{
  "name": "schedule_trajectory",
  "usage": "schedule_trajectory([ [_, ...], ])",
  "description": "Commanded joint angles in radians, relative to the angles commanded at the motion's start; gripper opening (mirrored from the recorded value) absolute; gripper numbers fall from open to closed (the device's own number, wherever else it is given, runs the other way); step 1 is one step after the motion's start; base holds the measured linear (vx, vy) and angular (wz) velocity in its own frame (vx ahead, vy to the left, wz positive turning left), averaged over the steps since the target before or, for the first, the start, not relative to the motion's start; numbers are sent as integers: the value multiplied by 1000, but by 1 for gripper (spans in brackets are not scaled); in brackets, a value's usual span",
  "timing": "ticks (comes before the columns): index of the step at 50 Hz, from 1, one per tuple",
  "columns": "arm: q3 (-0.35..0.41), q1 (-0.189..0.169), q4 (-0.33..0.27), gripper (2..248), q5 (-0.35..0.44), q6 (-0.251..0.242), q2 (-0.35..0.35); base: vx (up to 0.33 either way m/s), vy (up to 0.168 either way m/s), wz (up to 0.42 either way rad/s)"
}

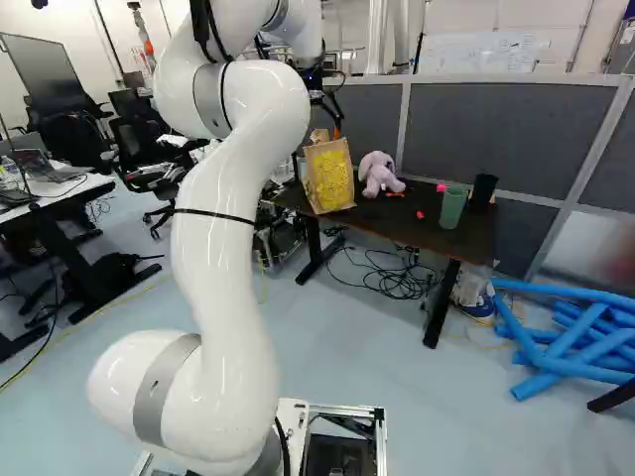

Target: Pick up the bag on the ground and place it on the table

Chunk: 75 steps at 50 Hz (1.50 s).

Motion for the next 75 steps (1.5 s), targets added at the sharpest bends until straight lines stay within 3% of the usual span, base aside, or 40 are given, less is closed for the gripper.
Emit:
schedule_trajectory([
  [38,82,3,-2,247,84,12,38,0,0,0],
  [75,315,12,-9,247,323,46,147,0,0,0],
])
